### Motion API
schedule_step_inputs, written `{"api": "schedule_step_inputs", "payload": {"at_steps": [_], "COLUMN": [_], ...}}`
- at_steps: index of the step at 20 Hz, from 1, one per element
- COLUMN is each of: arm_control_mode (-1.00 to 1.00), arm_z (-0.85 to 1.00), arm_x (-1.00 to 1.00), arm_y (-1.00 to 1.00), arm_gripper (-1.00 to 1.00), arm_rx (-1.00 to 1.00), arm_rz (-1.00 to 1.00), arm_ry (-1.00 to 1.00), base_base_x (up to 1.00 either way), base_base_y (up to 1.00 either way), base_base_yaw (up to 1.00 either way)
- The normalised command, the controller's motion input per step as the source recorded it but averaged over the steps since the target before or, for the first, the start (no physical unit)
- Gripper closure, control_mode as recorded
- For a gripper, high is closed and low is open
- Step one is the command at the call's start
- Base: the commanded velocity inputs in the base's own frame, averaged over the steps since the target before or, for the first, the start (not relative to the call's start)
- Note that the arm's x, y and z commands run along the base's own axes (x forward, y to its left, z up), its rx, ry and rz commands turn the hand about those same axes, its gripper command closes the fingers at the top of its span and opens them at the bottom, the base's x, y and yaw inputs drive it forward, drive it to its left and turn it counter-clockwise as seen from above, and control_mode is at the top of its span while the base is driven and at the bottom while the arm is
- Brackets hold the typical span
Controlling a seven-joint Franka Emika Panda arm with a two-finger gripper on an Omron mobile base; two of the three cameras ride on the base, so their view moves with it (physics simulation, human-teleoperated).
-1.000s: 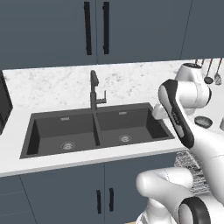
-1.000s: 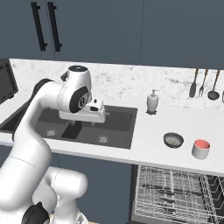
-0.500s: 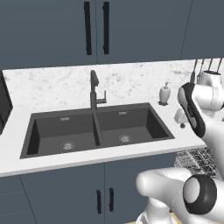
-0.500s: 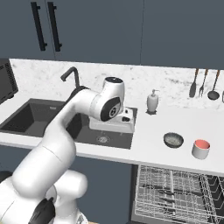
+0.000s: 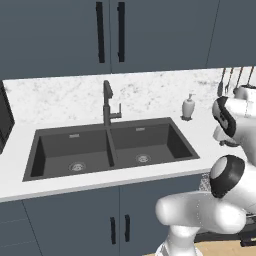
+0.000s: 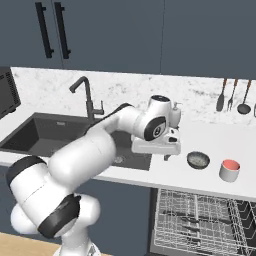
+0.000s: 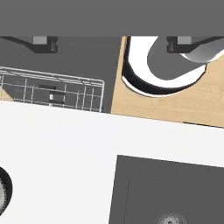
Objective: Pick up the cup and bowl from the counter, place them in the dishwasher, and close the dishwasher door.
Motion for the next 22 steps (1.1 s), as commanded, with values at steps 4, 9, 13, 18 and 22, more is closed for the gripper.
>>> {"api": "schedule_step_inputs", "payload": {"at_steps": [4,9,13,18,22], "arm_control_mode": [-1.0,-1.0,-1.0,-1.0,-1.0], "arm_z": [-0.06,-0.01,-0.38,-0.32,-0.24], "arm_x": [0.7,0.43,0.44,0.18,0.12], "arm_y": [-0.4,-0.04,0.0,0.0,-0.11], "arm_gripper": [-1.0,-1.0,-1.0,-1.0,-1.0], "arm_rx": [0.0,0.0,-0.04,-0.09,-0.04], "arm_rz": [0.11,0.05,0.03,-0.06,-0.16], "arm_ry": [0.01,0.0,0.02,0.02,0.0], "base_base_x": [0.0,0.0,0.0,0.0,0.0], "base_base_y": [0.0,0.0,0.0,0.0,0.0], "base_base_yaw": [0.0,0.0,0.0,0.0,0.0]}}
